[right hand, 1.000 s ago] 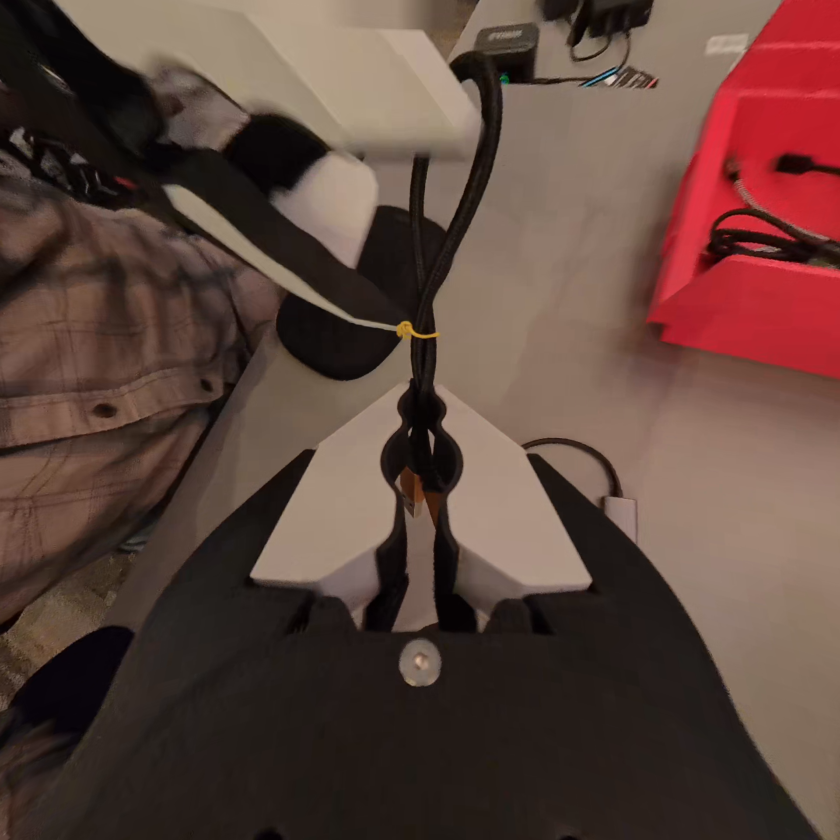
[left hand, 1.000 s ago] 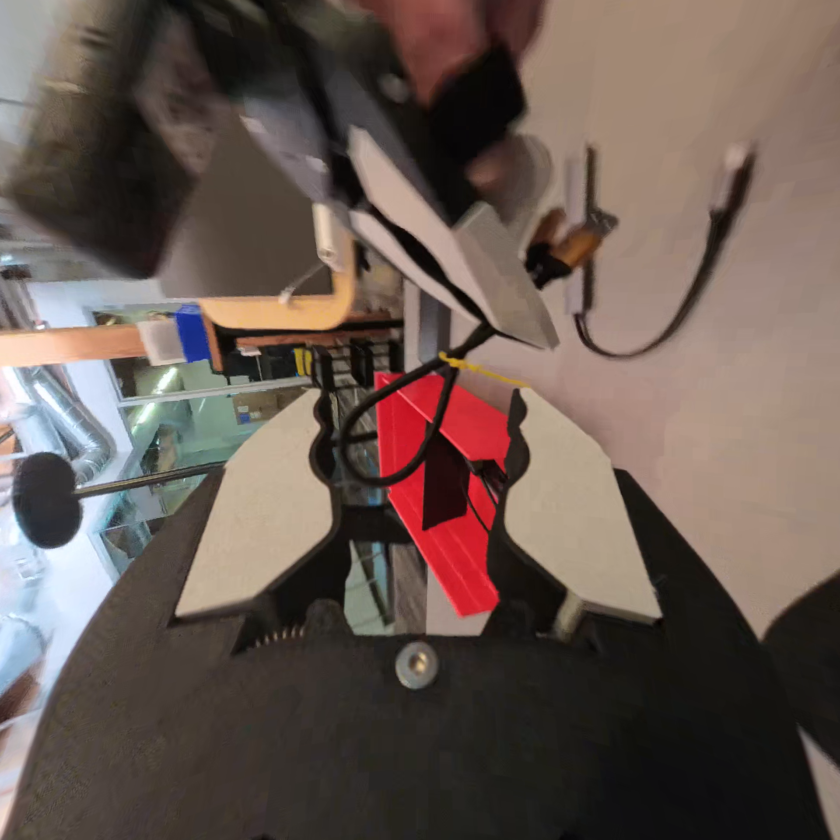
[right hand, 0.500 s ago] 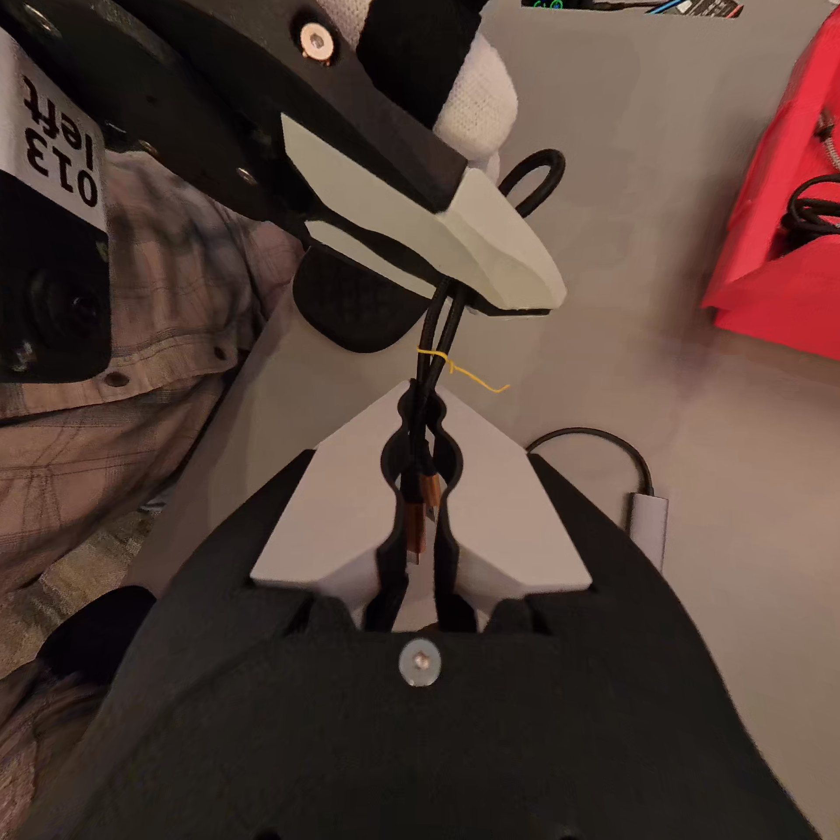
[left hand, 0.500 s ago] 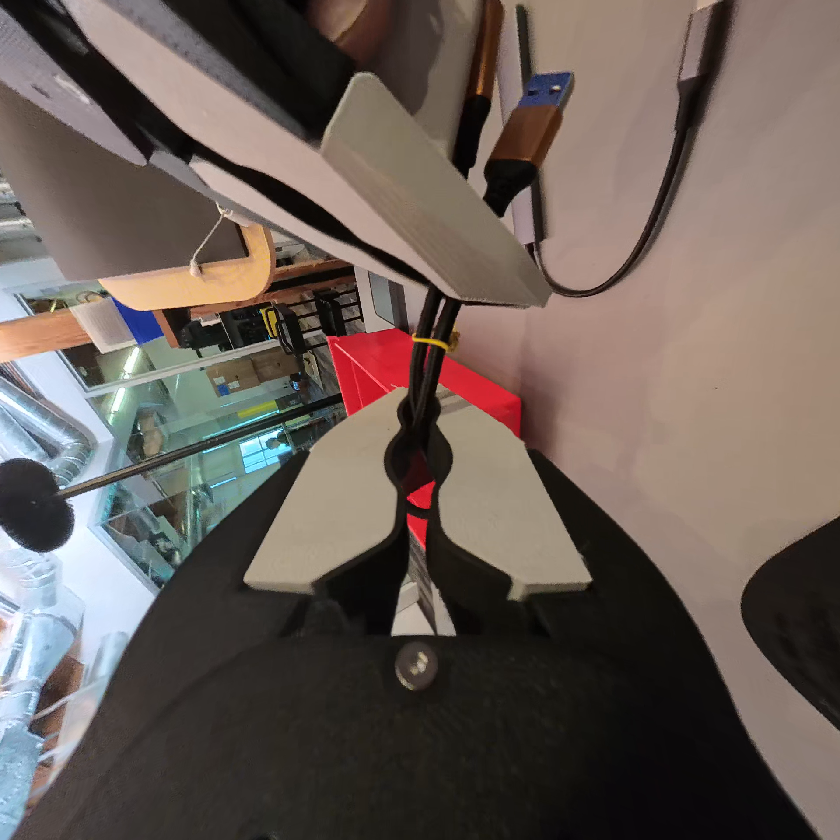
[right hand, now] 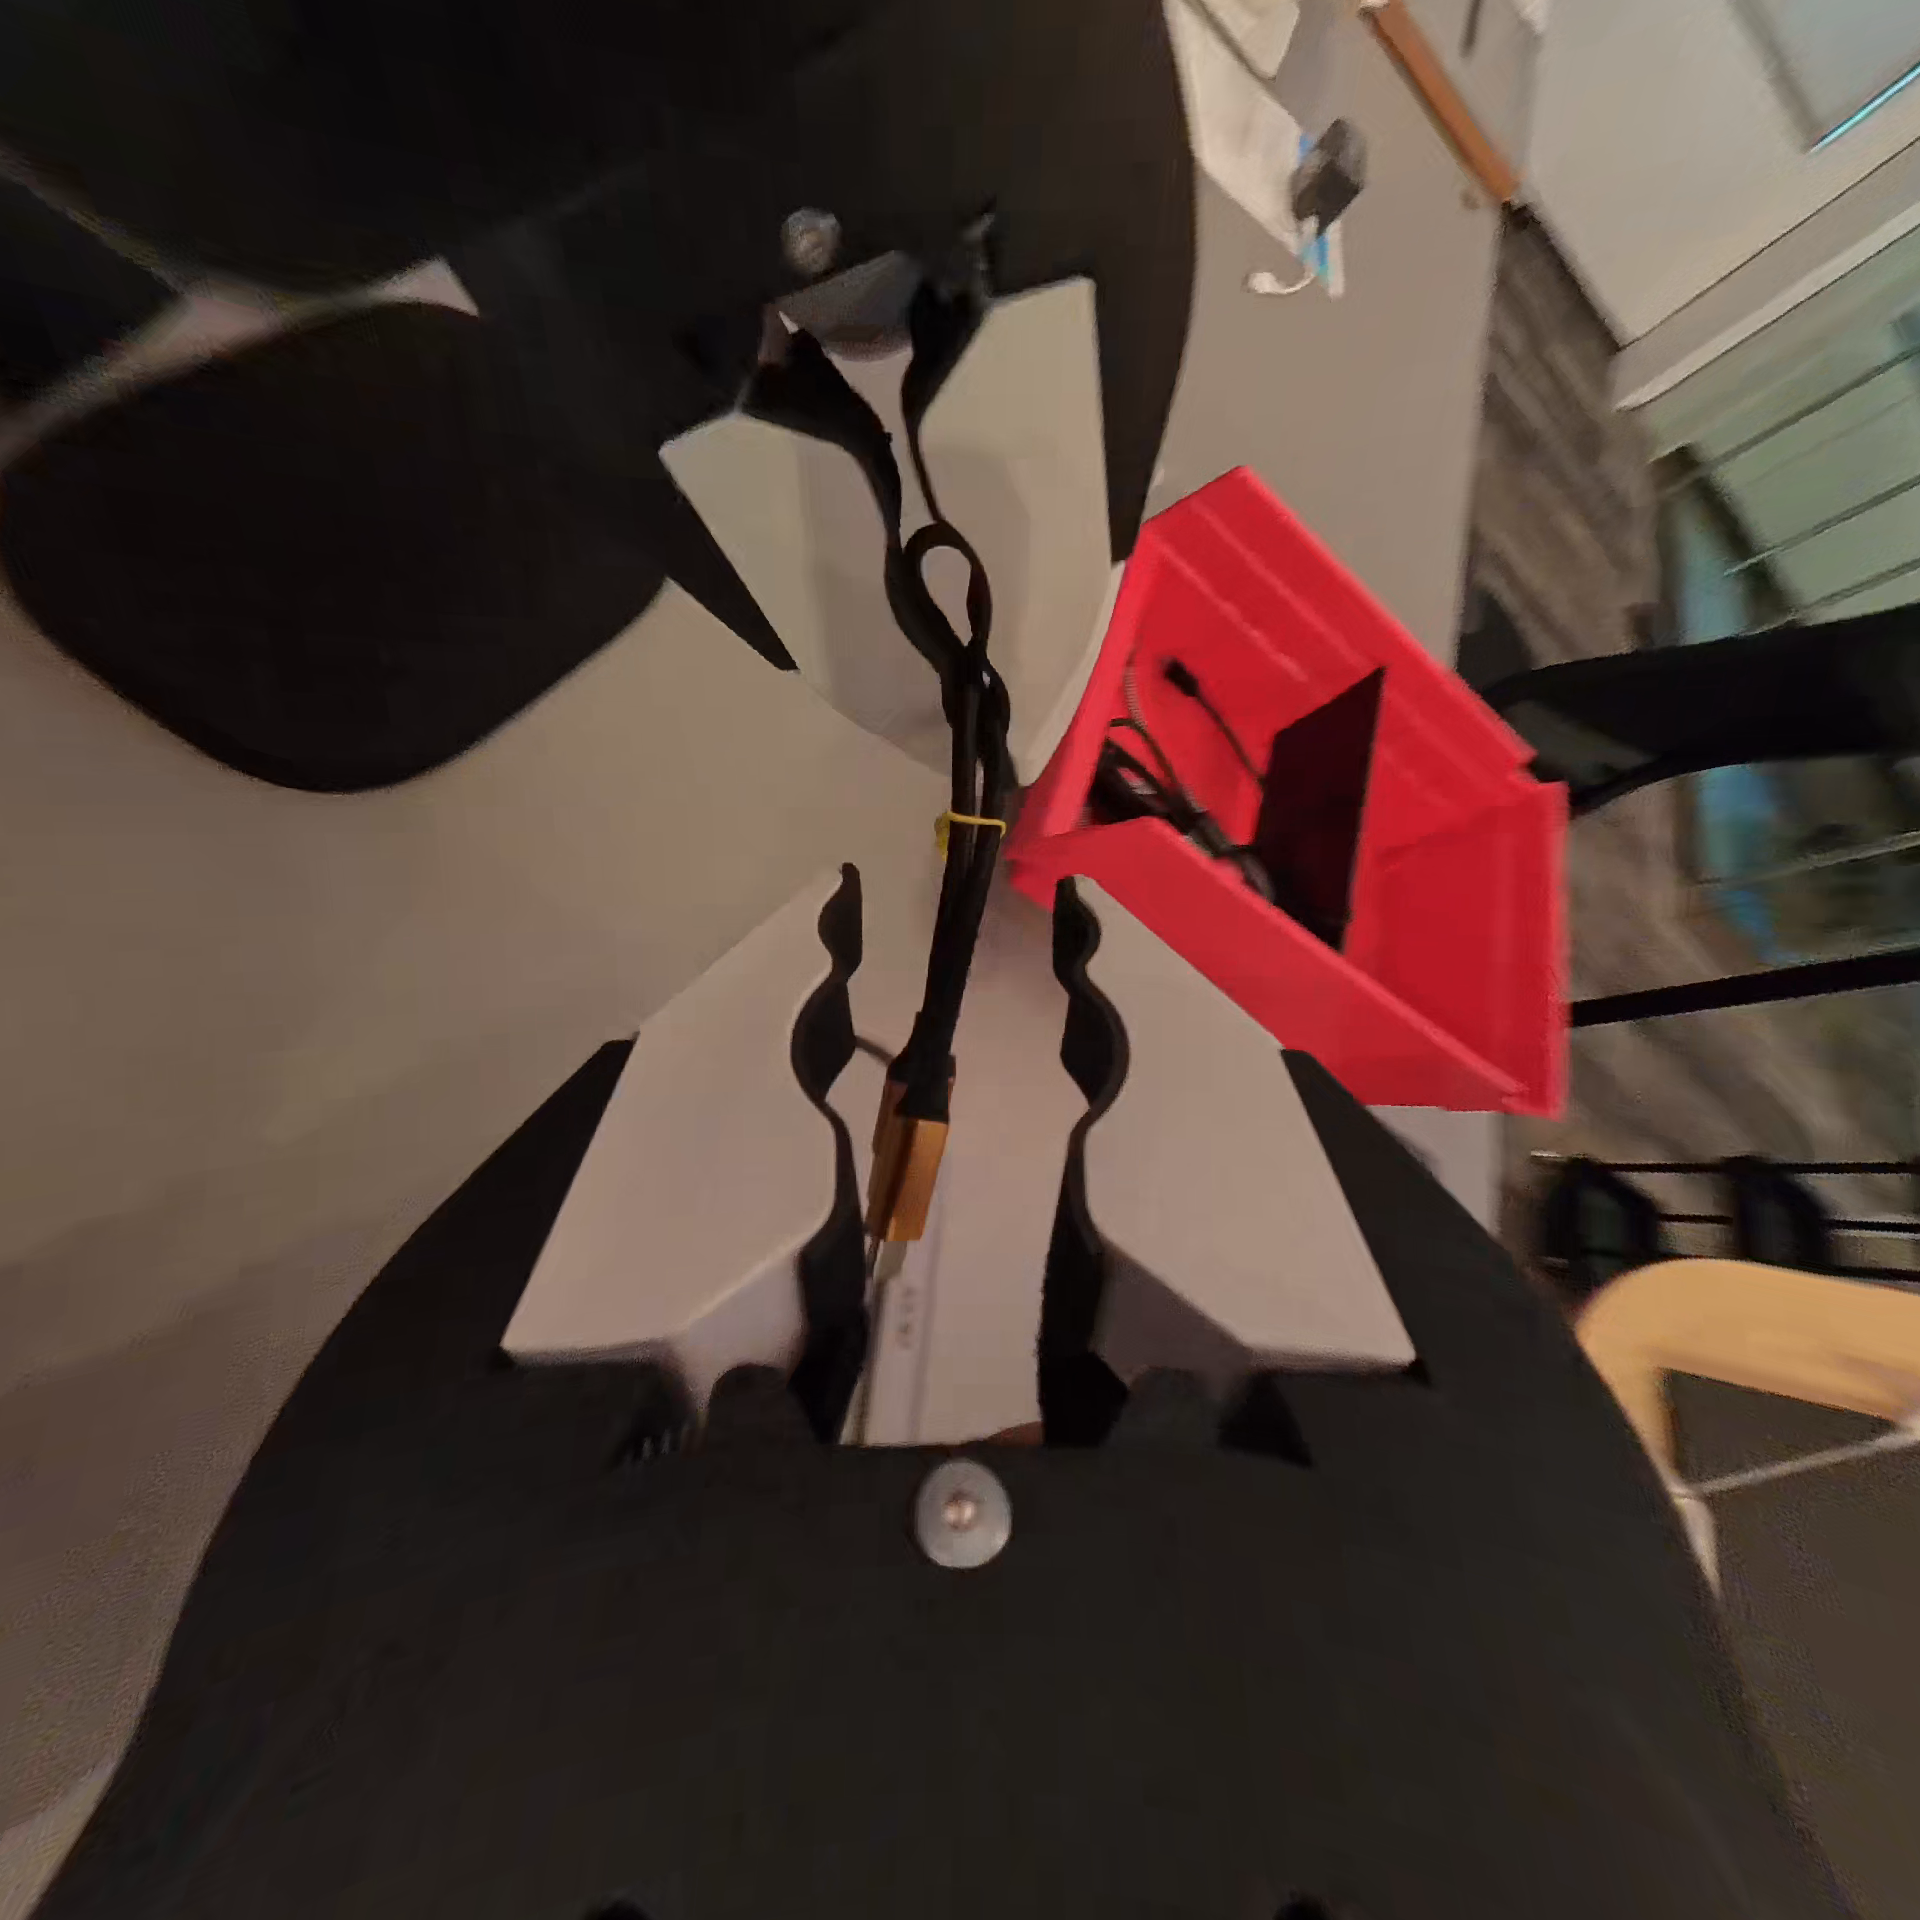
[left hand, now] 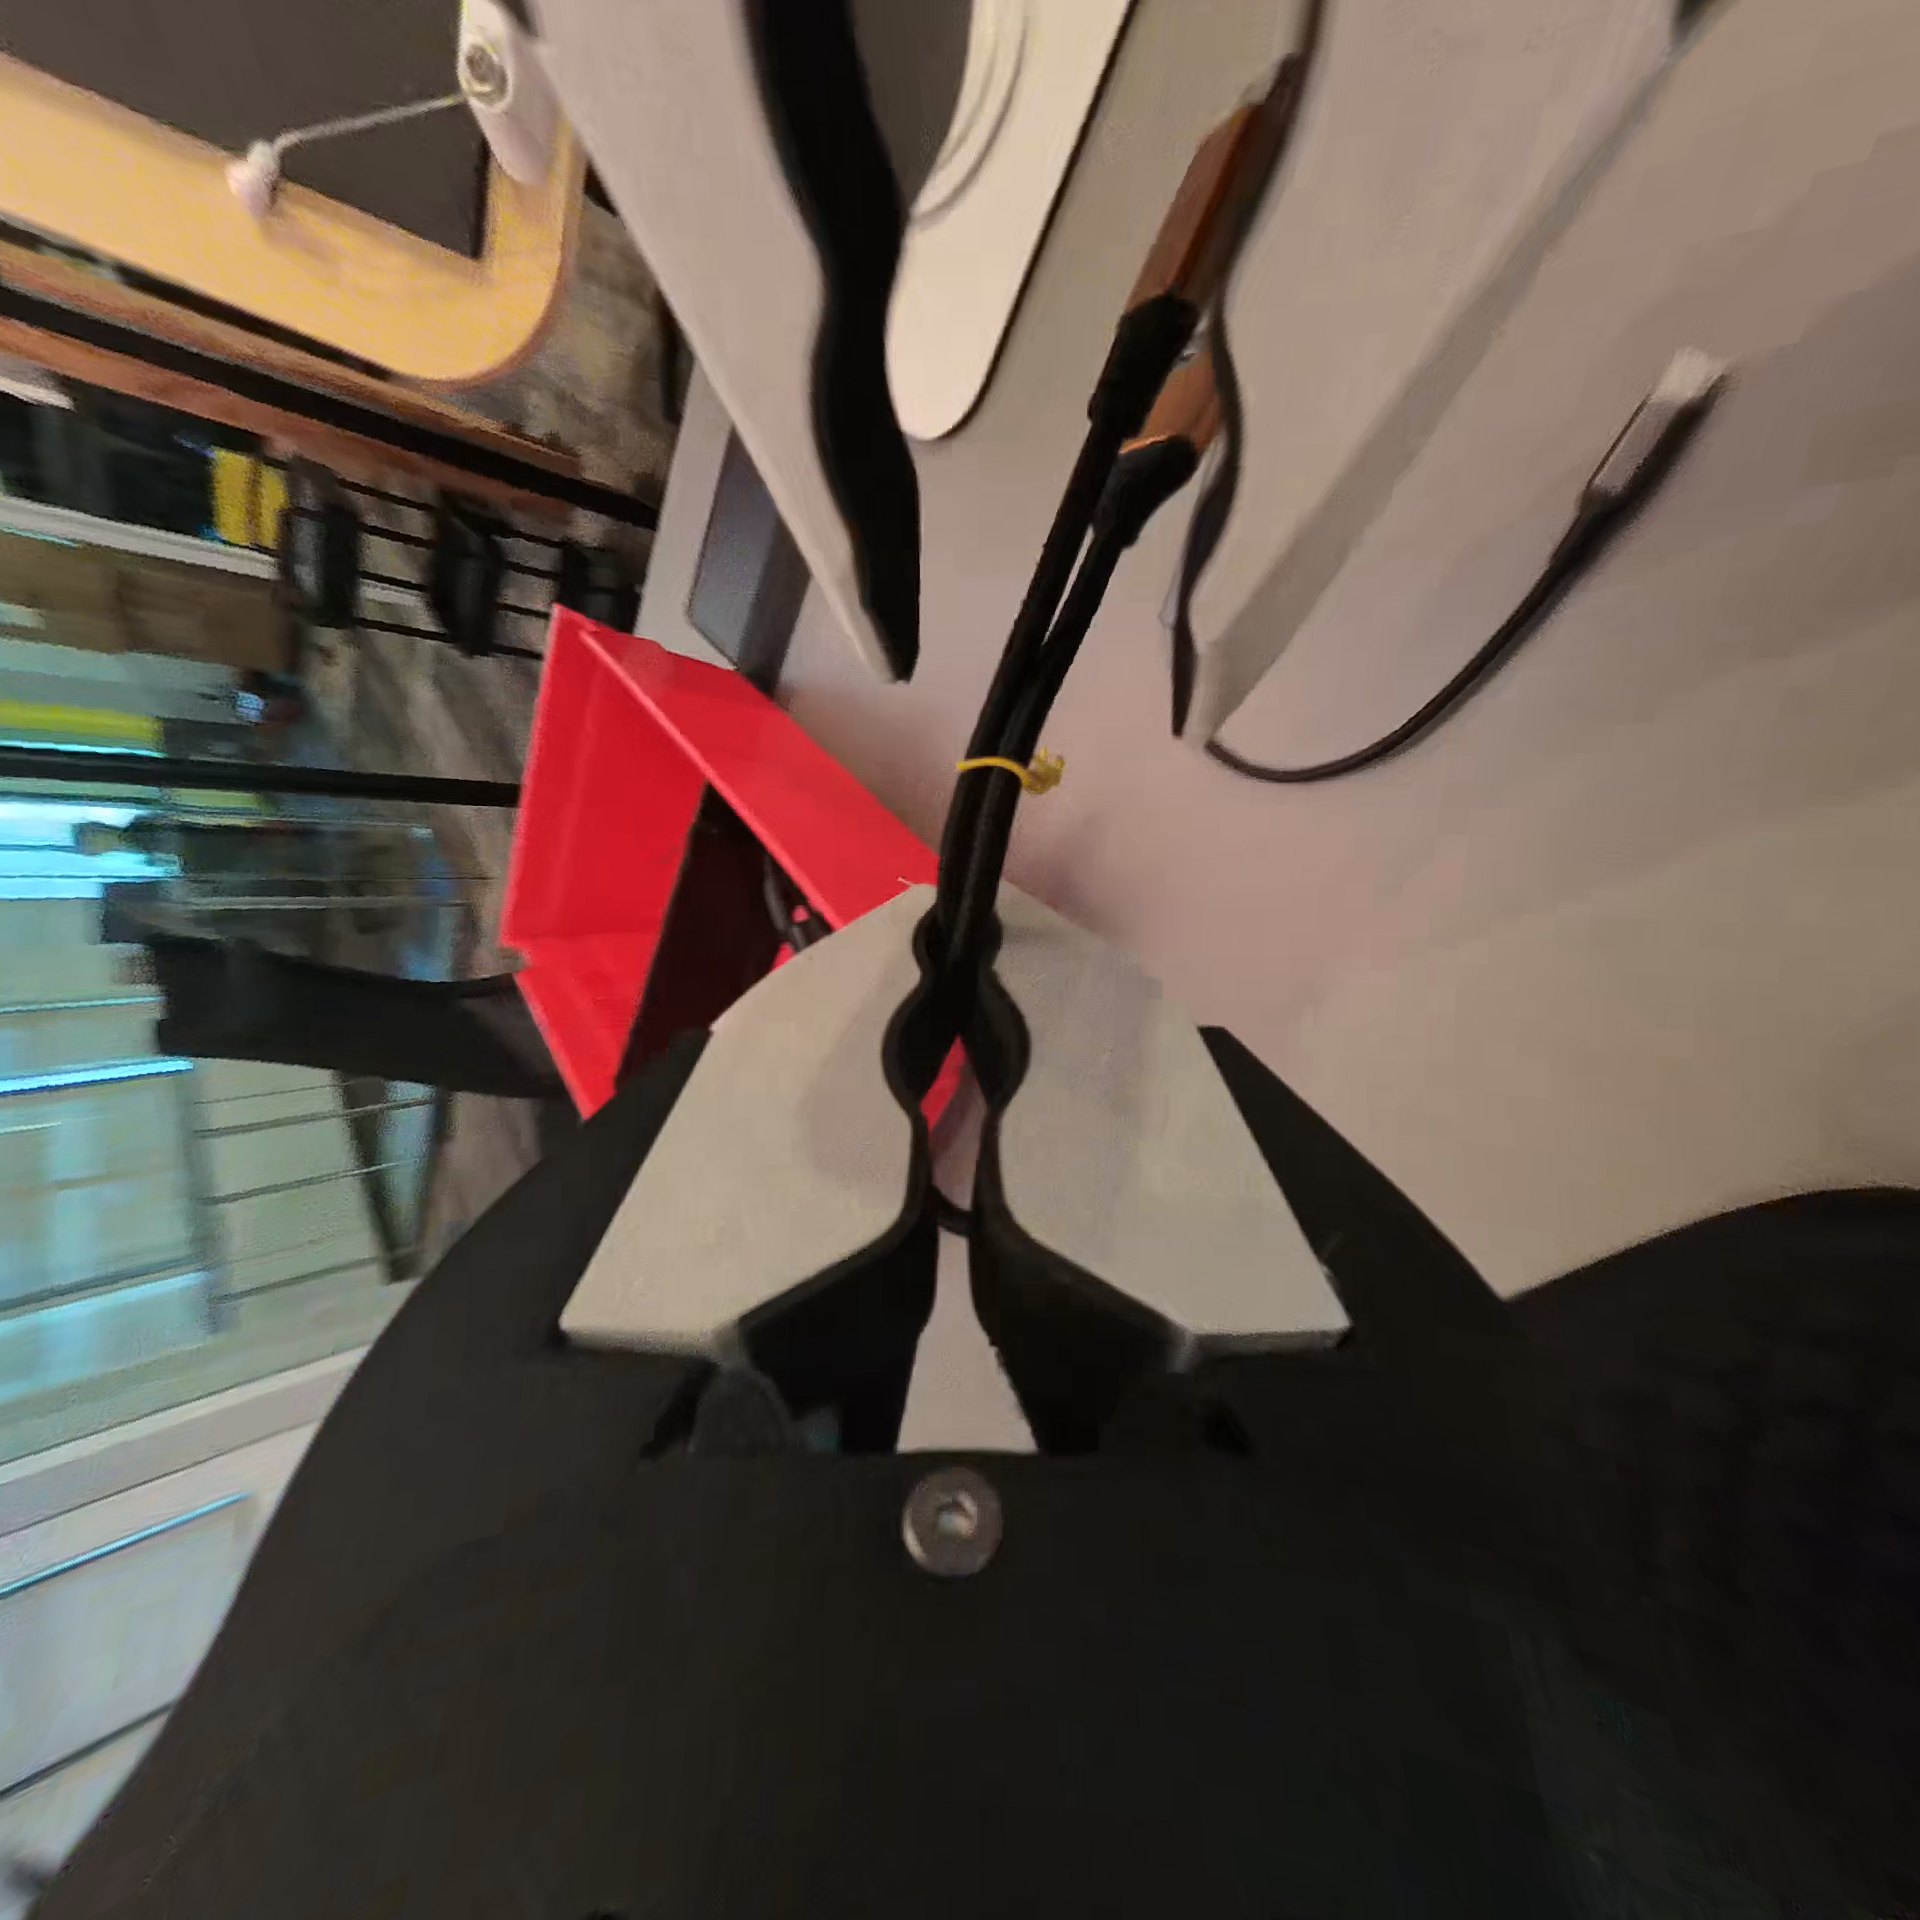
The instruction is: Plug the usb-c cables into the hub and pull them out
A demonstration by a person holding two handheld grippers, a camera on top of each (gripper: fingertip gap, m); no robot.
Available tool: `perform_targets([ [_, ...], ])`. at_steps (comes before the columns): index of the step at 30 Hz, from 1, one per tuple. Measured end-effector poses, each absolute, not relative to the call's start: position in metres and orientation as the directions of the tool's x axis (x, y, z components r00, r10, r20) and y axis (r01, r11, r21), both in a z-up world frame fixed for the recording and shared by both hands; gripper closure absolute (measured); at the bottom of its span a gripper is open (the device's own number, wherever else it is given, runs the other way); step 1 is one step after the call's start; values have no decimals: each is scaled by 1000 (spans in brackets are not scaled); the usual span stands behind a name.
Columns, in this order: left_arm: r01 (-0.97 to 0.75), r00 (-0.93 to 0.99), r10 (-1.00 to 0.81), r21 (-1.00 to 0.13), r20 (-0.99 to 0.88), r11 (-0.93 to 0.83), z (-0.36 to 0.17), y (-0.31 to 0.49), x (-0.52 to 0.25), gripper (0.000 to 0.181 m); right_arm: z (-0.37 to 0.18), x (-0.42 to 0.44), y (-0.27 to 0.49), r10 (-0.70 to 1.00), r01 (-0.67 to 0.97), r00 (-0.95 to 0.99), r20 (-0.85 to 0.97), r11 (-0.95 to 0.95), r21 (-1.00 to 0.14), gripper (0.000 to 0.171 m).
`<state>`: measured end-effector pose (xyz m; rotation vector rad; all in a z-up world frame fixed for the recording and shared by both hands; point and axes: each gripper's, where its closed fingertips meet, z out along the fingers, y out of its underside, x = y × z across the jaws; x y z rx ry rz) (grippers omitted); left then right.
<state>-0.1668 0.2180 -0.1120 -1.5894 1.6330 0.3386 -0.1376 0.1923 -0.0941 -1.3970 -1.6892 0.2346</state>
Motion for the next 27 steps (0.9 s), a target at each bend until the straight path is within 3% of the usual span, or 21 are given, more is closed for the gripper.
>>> perform_targets([
  [7, -799, 303, -901, -599, -311, -62, -98, 206, -162, 181, -82, -142, 223, 463, 799, 22, 886, 524, -294, 138],
  [9, -763, 310, -930, -635, -199, -118, -96, 201, -161, 181, -78, -140, 231, 379, 831, 24, 925, 507, -230, 150],
  [11, -740, 304, -947, -652, -102, -167, -96, 195, -161, 181, -78, -140, 230, 358, 836, 20, 933, 506, -212, 166],
  [14, -713, 284, -959, -670, -9, -204, -98, 188, -159, 181, -79, -141, 226, 420, 825, 43, 906, 496, -269, 171],
  [17, -729, 255, -966, -664, -33, -169, -102, 184, -159, 180, -84, -142, 224, 484, 821, 50, 873, 478, -312, 171],
  [22, -733, 218, -975, -666, -37, -138, -94, 178, -157, 146, -78, -141, 224, 401, 830, 25, 916, 502, -243, 171],
  [27, -768, 158, -987, -626, 19, -135, -89, 168, -155, 131, -74, -152, 214, 325, 828, -40, 945, 540, -151, 171],
])
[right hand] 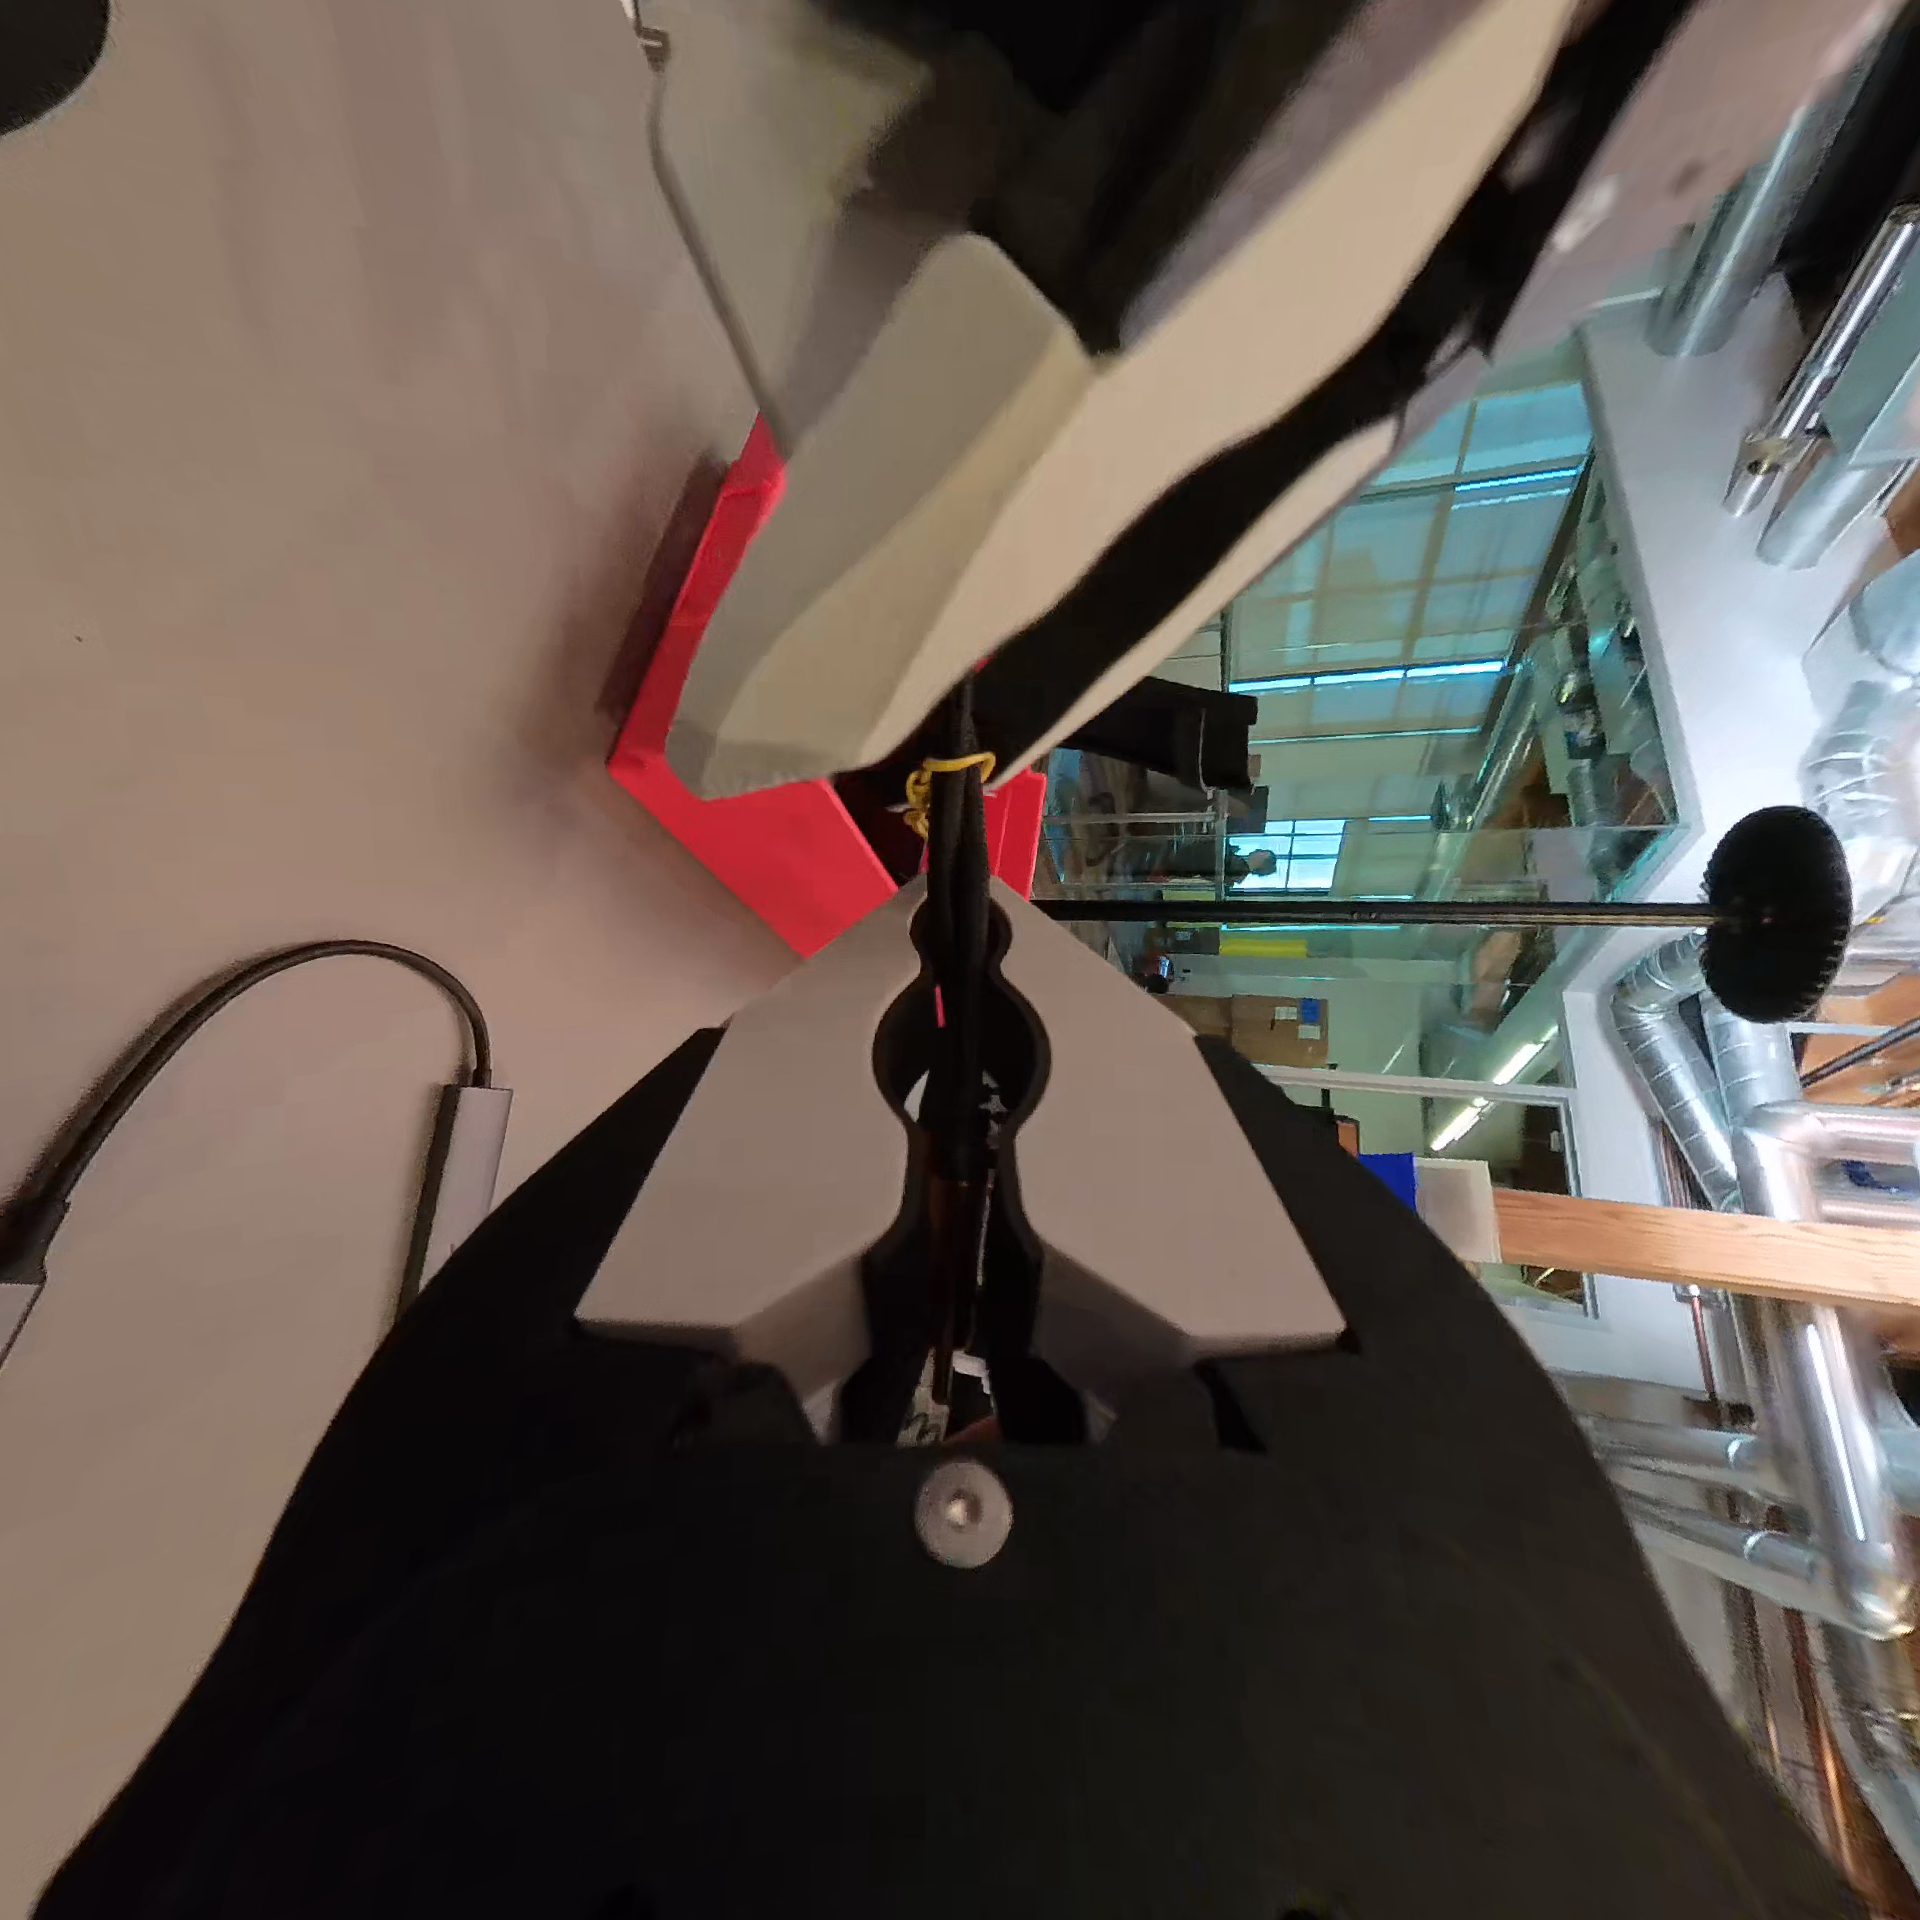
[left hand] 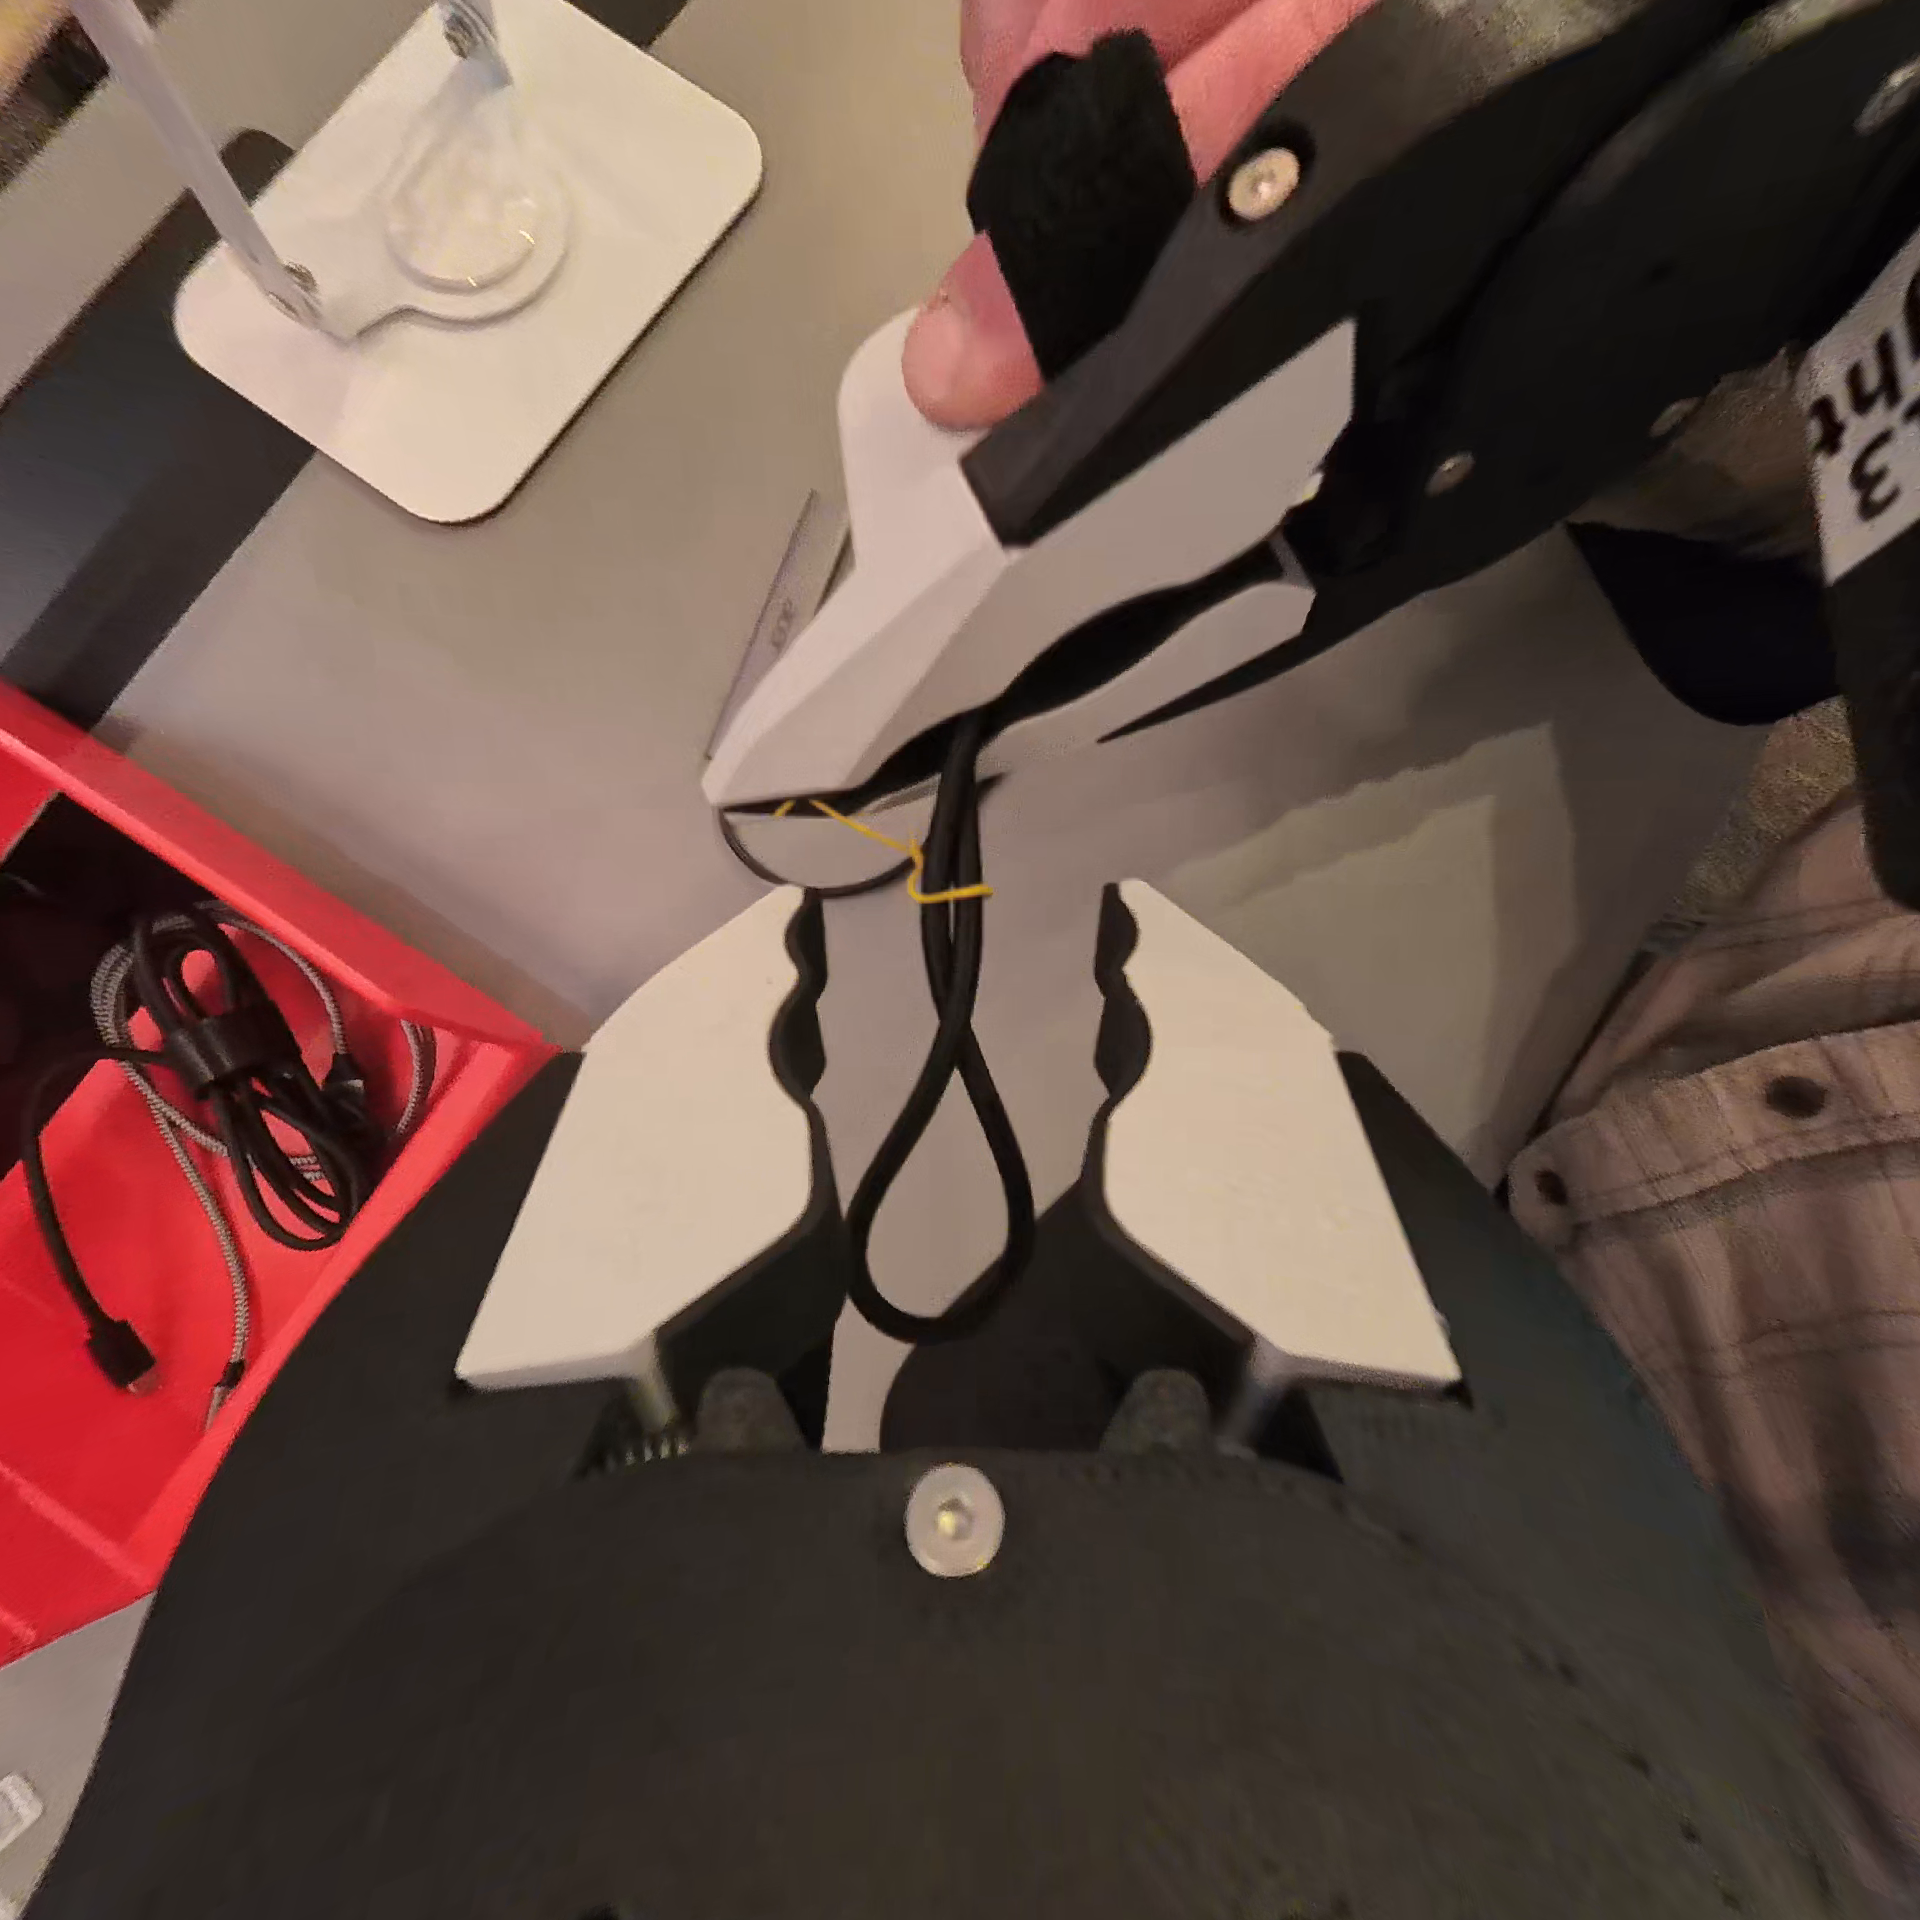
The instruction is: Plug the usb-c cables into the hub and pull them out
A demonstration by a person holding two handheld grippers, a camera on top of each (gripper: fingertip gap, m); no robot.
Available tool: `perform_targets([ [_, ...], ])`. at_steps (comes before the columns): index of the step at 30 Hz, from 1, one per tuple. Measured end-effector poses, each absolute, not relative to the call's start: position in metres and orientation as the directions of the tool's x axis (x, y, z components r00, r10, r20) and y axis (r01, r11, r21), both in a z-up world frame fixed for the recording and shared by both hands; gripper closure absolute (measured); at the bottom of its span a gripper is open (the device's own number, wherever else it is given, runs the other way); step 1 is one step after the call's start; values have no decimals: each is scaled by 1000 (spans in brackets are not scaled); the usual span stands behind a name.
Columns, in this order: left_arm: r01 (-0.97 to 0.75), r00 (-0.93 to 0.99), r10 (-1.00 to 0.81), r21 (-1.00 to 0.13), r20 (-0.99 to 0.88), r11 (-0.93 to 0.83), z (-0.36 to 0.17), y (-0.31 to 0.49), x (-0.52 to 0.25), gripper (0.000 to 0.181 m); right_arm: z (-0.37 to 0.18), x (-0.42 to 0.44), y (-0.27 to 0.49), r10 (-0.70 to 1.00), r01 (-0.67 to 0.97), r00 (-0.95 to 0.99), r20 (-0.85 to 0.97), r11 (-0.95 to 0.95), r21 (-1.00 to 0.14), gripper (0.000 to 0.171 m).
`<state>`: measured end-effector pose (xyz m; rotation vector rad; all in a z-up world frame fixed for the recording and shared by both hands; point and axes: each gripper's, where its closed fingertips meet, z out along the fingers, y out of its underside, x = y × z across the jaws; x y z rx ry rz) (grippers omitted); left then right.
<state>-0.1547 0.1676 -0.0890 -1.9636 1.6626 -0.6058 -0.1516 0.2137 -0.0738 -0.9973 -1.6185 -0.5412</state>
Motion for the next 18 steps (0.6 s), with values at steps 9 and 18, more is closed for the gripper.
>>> perform_targets([
  [9, -819, 92, -986, -552, 140, -155, -96, 153, -162, 181, -66, -157, 205, 289, 812, -45, 956, 569, -133, 171],
  [18, -641, 127, -948, -705, 293, -304, -79, 164, -159, 181, -32, -148, 207, 296, 773, 142, 945, 562, -293, 138],
])
